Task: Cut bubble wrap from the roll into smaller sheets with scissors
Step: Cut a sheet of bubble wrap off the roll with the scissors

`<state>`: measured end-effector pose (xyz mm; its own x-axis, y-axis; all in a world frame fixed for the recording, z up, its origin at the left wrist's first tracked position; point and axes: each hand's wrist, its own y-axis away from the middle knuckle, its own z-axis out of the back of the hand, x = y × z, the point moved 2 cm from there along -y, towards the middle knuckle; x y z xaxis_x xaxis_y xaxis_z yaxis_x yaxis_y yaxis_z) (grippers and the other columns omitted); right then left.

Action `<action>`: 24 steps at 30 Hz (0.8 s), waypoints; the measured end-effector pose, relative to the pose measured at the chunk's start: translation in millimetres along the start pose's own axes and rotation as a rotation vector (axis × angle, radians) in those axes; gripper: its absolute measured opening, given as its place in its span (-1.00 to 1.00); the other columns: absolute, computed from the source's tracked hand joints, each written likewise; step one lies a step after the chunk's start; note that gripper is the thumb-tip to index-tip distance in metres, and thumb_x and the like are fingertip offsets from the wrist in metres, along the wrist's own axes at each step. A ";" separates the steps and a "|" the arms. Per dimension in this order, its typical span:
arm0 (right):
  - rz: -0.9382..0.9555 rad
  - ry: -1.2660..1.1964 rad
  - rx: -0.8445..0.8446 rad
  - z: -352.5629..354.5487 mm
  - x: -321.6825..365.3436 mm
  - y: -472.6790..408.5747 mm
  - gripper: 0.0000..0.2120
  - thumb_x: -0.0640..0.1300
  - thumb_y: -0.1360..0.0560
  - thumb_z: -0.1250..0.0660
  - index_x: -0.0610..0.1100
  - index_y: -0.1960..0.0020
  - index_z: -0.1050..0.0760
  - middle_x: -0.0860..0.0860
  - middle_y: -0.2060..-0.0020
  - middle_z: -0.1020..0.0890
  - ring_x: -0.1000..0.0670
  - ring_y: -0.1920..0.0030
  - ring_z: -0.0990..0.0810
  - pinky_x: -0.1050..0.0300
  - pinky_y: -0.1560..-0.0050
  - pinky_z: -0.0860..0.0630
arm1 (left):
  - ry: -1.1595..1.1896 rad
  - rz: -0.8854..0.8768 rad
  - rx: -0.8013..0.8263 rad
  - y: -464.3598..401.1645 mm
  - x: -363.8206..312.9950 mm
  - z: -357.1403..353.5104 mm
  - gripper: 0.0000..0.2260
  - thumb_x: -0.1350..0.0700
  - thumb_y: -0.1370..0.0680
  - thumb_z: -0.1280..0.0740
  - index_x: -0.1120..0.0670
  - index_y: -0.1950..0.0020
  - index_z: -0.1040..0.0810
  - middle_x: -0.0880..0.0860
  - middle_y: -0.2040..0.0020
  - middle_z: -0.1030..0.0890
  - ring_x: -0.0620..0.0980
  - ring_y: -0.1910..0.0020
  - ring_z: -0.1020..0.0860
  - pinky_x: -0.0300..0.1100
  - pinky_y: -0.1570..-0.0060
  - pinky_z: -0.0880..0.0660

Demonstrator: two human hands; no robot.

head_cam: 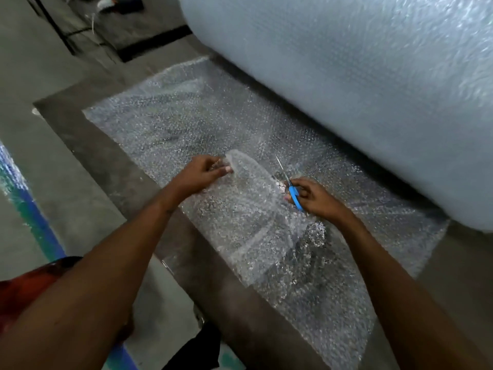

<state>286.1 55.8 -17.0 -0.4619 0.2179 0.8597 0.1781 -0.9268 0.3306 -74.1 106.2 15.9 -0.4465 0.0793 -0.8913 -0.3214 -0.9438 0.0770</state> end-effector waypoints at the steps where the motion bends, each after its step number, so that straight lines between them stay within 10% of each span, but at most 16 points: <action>1: 0.003 0.010 -0.006 -1.3 -4.5 0.7 -0.57 -0.32 -0.54 -0.53 -0.14 -0.35 -0.54 0.00 -0.17 -0.67 0.11 -0.12 -0.68 0.15 -0.25 -0.61 | 0.081 0.012 0.030 -3.5 -1.5 5.1 -0.70 -0.11 -0.66 -0.44 0.11 -0.18 -0.75 -0.06 0.24 -0.73 -0.23 0.36 -0.55 -0.27 0.31 -0.46; 6: -0.058 0.010 -0.032 -10.4 -13.5 12.4 -0.48 -0.37 -0.44 -0.61 0.03 -0.28 -0.58 0.10 0.00 -0.77 0.11 -0.08 -0.71 0.20 -0.17 -0.64 | 0.211 -0.018 -0.003 -18.5 17.5 31.9 -0.82 0.05 -0.71 -0.40 0.05 -0.23 -0.75 -0.11 0.09 -0.77 -0.18 0.21 -0.62 -0.28 0.19 -0.49; 9: -0.064 0.032 0.001 -13.1 -13.2 15.9 -0.43 -0.41 -0.45 -0.60 -0.06 -0.35 -0.55 0.13 0.03 -0.75 0.11 -0.02 -0.68 0.16 -0.17 -0.62 | 0.183 0.061 -0.026 -28.6 32.3 36.7 -0.84 0.04 -0.72 -0.38 0.03 -0.15 -0.74 -0.16 0.30 -0.67 -0.21 0.51 -0.41 -0.29 0.49 -0.34; 14: -0.115 0.056 0.050 -16.7 -14.3 26.2 -0.30 -0.36 -0.32 -0.66 -0.15 -0.40 -0.51 0.01 0.03 -0.74 0.07 0.04 -0.70 0.16 0.00 -0.66 | 0.130 0.040 -0.032 -41.8 57.9 36.1 -0.82 0.03 -0.68 -0.42 0.08 0.00 -0.75 -0.12 0.14 -0.74 -0.14 0.07 -0.67 -0.10 -0.09 -0.56; 17: -0.133 0.089 0.072 -15.0 -12.1 30.4 -0.26 -0.46 -0.33 -0.64 -0.21 -0.42 -0.45 -0.17 -0.02 -0.73 0.05 0.06 -0.75 0.15 0.04 -0.67 | 0.120 0.078 -0.022 -49.4 75.8 38.7 -0.75 -0.07 -0.65 -0.42 0.10 0.05 -0.72 0.02 0.11 -0.74 -0.08 0.10 -0.67 -0.07 -0.06 -0.55; 24: -0.101 0.273 -0.009 -6.7 -3.4 33.5 -0.53 -0.41 -0.49 -0.55 -0.05 -0.27 -0.55 -0.15 0.13 -0.72 0.09 0.09 -0.63 0.28 0.00 -0.55 | -0.007 0.154 -0.085 -59.3 77.4 49.7 -0.77 -0.03 -0.68 -0.41 0.13 -0.04 -0.72 0.04 0.12 -0.75 -0.05 0.15 -0.67 -0.11 0.04 -0.52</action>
<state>287.9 22.0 -11.4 -0.6940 0.2200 0.6855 0.1122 -0.9075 0.4049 -131.1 184.3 -35.5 -0.4910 -0.0667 -0.8686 -0.1768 -0.9687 0.1743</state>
